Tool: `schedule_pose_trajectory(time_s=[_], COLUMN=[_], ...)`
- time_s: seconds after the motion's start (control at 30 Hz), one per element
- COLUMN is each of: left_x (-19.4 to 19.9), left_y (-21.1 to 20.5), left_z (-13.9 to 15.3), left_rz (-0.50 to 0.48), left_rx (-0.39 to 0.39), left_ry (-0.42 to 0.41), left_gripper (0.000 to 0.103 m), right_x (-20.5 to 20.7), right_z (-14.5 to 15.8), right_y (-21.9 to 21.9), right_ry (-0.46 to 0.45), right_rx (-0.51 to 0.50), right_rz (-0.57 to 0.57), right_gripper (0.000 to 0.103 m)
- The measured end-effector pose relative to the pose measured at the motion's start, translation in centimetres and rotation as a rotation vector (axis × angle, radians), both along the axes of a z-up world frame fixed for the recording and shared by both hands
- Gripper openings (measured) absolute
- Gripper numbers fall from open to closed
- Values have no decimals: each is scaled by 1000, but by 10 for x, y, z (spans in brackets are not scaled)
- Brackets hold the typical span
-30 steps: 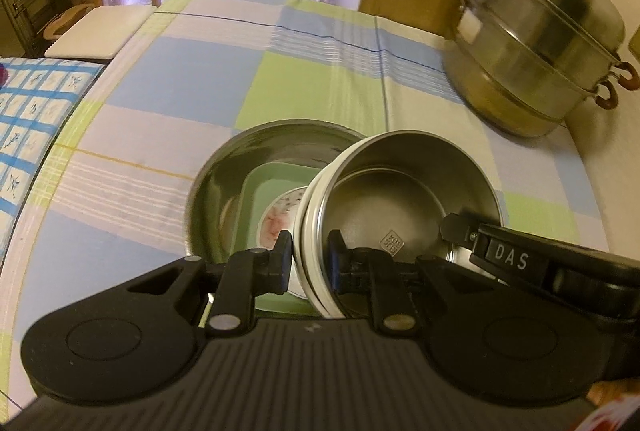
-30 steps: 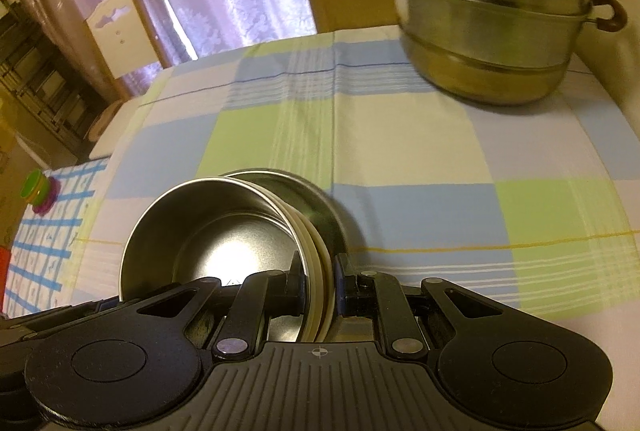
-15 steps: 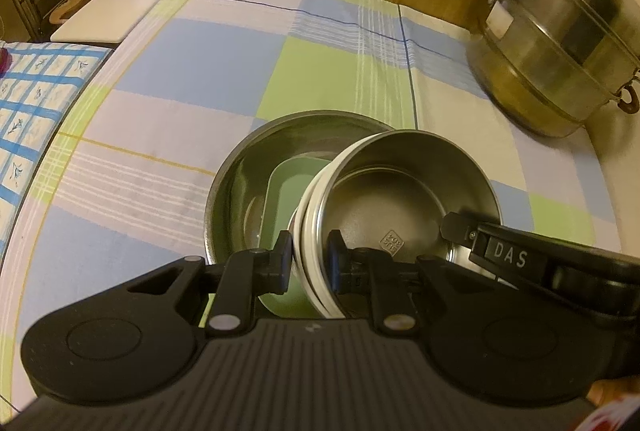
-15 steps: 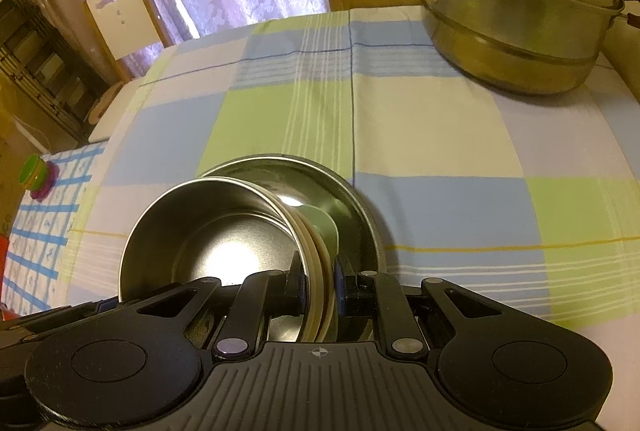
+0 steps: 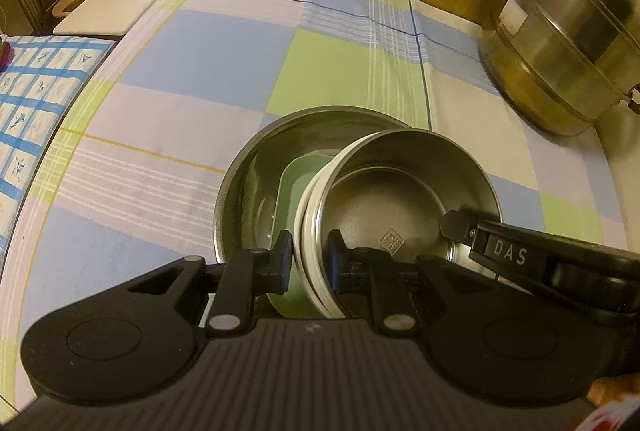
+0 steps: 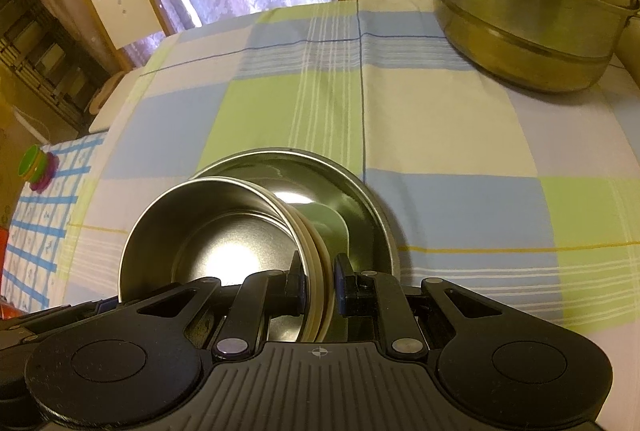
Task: Organize plates and bowls
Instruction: 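Lift the bowl stack and carry it over the steel plate, then lower the bowl stack onto the plates inside the steel plate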
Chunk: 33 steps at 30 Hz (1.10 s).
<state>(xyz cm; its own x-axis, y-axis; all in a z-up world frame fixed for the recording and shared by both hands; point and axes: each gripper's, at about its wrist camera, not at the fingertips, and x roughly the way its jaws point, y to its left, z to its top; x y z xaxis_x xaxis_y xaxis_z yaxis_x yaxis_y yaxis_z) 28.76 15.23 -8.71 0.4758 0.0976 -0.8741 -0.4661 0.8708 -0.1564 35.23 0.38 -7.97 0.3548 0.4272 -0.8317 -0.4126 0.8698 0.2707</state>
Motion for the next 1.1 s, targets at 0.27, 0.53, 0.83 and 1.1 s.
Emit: schedule_pose_trajectory(time_s=[0.27, 0.53, 0.83, 1.1], left_x=[3, 5, 9, 11], left_y=[5, 8, 10, 11], left_z=[-1, -1, -1, -2], left_rz=[1, -2, -28, -50], left_rx=[-9, -19, -23, -19], left_ry=[10, 24, 34, 34], left_gripper=[17, 17, 17, 17], right_x=[3, 4, 6, 7], right_z=[-1, 1, 1, 1], right_y=[5, 8, 9, 10], right_ry=[2, 11, 24, 31], right_rx=[-10, -21, -33, -45], right_rz=[12, 19, 19, 11], right_gripper=[14, 14, 14, 14])
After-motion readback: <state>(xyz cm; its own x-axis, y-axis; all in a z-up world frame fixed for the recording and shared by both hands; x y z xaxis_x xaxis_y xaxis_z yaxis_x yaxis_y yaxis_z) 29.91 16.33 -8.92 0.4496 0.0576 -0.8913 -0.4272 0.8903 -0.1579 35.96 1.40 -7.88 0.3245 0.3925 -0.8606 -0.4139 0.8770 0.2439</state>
